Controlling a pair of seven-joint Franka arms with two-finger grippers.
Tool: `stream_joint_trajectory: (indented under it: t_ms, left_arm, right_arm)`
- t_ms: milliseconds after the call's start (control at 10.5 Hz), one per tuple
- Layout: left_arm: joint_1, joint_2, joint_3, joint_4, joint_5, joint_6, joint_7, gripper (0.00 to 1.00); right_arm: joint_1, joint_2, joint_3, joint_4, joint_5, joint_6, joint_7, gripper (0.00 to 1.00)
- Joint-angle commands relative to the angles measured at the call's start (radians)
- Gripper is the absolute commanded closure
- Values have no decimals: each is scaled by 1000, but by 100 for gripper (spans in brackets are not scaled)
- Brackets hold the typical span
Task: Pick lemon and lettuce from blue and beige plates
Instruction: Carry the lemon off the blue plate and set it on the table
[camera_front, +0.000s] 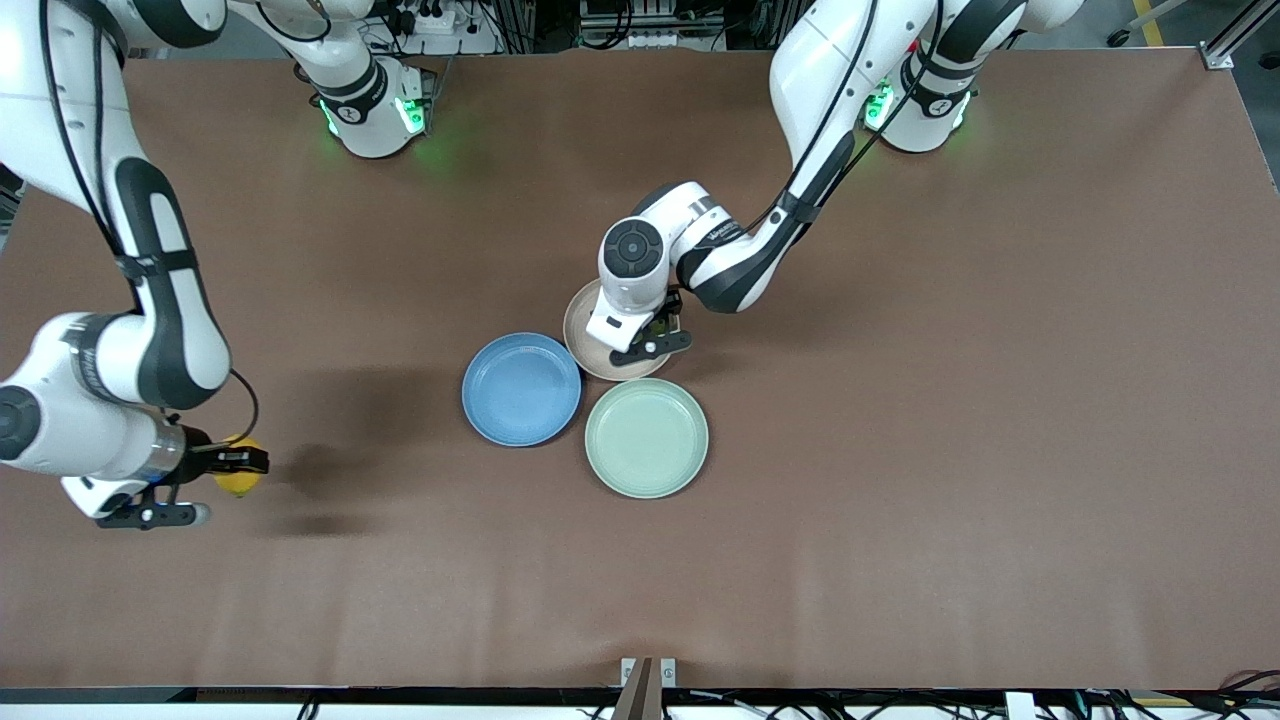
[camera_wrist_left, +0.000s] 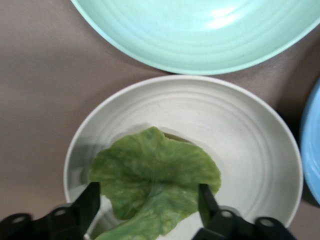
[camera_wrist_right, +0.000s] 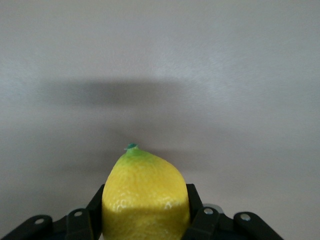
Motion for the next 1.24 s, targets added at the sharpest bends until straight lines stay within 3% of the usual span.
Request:
stream_joint_trajectory:
  t_ms: [0, 95, 190, 286, 381, 476, 571, 667, 952, 1143]
  left_arm:
    - [-17, 28, -4, -2, 13, 54, -42, 6]
    - [-21, 39, -2, -2, 13, 68, -50, 7]
    - [-20, 39, -2, -2, 13, 68, -48, 19]
    - [-20, 36, -2, -2, 15, 68, -50, 45]
    - [-21, 34, -2, -2, 13, 68, -52, 65]
    - [-21, 31, -2, -2, 13, 67, -53, 77]
    - [-17, 25, -2, -2, 13, 62, -55, 77]
    - [-14, 16, -2, -2, 13, 57, -55, 78]
    - [-11, -2, -2, 3, 16, 9, -56, 88]
    - [12, -36, -2, 3, 23, -47, -45, 94]
  right_arm:
    - [6, 24, 14, -45, 15, 63, -12, 100]
    - [21, 36, 14, -51, 15, 86, -12, 100]
    - [29, 47, 14, -51, 14, 97, -12, 100]
    - [30, 48, 14, -51, 14, 95, -12, 100]
    - [29, 50, 14, -51, 14, 95, -12, 94]
    - [26, 50, 14, -50, 14, 95, -12, 65]
    - [23, 50, 15, -44, 14, 95, -11, 36]
    - [23, 47, 14, -39, 14, 95, -11, 0]
    - [24, 24, 14, -19, 14, 75, -11, 0]
    - [26, 10, 14, 77, 9, -71, -6, 0]
